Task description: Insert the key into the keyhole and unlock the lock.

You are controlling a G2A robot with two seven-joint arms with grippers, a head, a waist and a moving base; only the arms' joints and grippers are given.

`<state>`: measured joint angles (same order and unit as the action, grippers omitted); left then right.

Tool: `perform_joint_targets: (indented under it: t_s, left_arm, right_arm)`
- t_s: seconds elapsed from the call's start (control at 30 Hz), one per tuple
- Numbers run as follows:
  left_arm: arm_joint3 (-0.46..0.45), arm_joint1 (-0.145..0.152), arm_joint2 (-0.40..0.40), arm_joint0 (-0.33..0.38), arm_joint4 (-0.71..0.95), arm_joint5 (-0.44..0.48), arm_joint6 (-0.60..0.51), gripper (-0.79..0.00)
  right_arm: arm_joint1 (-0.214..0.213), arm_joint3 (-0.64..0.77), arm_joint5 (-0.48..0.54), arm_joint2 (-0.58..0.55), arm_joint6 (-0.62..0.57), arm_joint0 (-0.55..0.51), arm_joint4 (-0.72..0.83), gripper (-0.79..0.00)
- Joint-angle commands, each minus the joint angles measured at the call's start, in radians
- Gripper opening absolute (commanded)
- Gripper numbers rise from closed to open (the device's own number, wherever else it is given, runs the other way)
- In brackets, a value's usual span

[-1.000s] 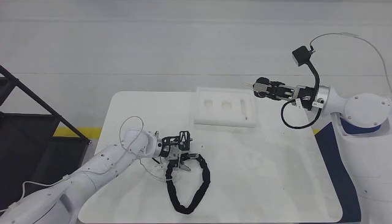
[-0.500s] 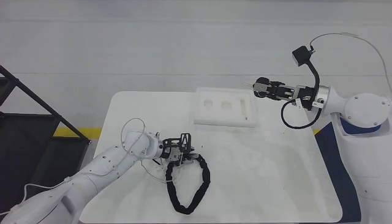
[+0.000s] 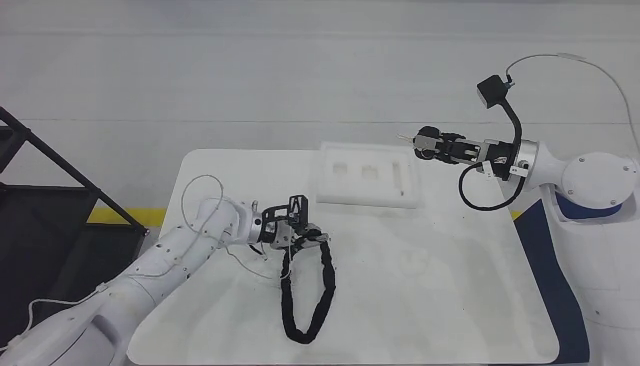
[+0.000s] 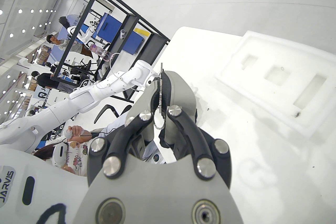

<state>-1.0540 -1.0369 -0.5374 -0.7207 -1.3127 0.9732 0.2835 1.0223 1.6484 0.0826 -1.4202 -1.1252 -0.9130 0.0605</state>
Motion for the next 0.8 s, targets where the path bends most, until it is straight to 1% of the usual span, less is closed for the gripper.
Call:
perform_joint_targets:
  t_s: [0.0,0.07,0.2,0.27,0.4,0.53,0.67,0.7,0.77]
  left_arm:
    - [-0.024,0.012,-0.031,-0.002,0.013,0.028,0.024,-0.785]
    - [-0.059,0.024,-0.057,-0.007,0.025,0.039,0.052,-0.785]
    - [-0.139,0.05,-0.097,-0.014,0.024,0.039,0.109,-0.785]
    - [-0.176,0.063,-0.121,-0.017,-0.002,0.039,0.13,-0.785]
    - [-0.245,0.08,-0.171,-0.039,-0.049,0.009,0.189,-0.785]
    - [-0.294,0.086,-0.2,-0.051,-0.097,-0.026,0.249,-0.785]
    - [-0.309,0.083,-0.208,-0.052,-0.135,-0.045,0.318,-0.785]
    - [-0.31,0.081,-0.208,-0.051,-0.149,-0.058,0.34,-0.785]
    - [-0.304,0.078,-0.206,-0.052,-0.169,-0.076,0.38,-0.785]
  right_arm:
    - [0.0,0.0,0.0,0.0,0.0,0.0,0.0,-0.785]
    - [0.0,0.006,-0.006,0.031,-0.038,-0.015,0.008,-0.785]
    - [-0.002,-0.004,-0.032,0.074,-0.094,-0.001,-0.013,-0.785]
    - [-0.002,-0.01,-0.053,0.094,-0.122,0.009,-0.019,-0.785]
    - [-0.002,-0.019,-0.101,0.134,-0.176,0.03,-0.014,-0.785]
    - [-0.002,-0.004,-0.148,0.179,-0.242,0.06,-0.013,-0.785]
    - [-0.002,0.014,-0.171,0.206,-0.27,0.083,-0.006,-0.785]
    - [-0.002,0.02,-0.17,0.209,-0.273,0.088,-0.003,-0.785]
    - [-0.001,0.036,-0.125,0.212,-0.265,0.094,0.011,-0.785]
